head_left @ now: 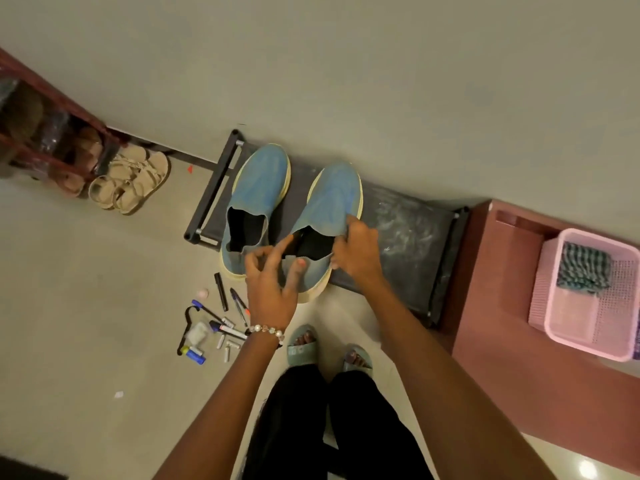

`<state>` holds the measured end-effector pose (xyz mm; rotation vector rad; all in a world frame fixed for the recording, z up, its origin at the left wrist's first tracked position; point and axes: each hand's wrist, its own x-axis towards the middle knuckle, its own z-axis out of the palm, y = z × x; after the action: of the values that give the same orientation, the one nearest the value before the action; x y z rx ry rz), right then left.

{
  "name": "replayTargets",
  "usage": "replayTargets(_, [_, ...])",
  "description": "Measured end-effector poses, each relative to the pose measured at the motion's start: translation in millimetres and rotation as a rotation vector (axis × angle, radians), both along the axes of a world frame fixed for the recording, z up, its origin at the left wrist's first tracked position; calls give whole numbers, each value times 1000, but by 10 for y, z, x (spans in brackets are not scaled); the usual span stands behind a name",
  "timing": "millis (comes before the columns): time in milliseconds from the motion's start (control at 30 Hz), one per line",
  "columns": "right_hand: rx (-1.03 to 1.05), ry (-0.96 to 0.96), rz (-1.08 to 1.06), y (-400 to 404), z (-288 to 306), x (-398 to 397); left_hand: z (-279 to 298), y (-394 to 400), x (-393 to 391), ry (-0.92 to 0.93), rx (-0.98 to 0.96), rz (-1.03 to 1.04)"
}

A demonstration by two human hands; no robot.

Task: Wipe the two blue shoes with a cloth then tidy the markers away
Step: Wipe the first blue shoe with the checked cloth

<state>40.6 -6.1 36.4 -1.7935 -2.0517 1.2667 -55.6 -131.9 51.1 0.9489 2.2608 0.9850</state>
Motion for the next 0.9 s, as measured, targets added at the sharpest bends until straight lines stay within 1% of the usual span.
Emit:
replayTargets(100, [119,157,-75,-68,50,423,10,-18,238,21,153,-68])
replayTargets(200, [257,292,-128,-147,172,875,-90,-19,556,57,314,-187])
replayTargets(333, [417,315,-237,-395,217,1573,-181,-44,1064,72,414,-346])
replayTargets(500, [476,169,-482,-1149,452,2449,148,-369,1714,39,357,-611])
replayTargets(567, [486,161,-581,-1474,503,2746,278,-493,1952,60,313,-735])
replayTargets(633, [452,175,-680,-1775,594,2956,380,-605,2178,107,265,-834])
replayTargets(700, [404,223,-790,-2062,673,3121,470,-744,2407,140,243,-860])
replayTargets(800, [351,225,-931,-2380,677,3308,558,-971,2719,149,193,-819])
replayTargets(900, [290,245,-1001,-2523,702,3452,570,-1095,2963,146,178,-796])
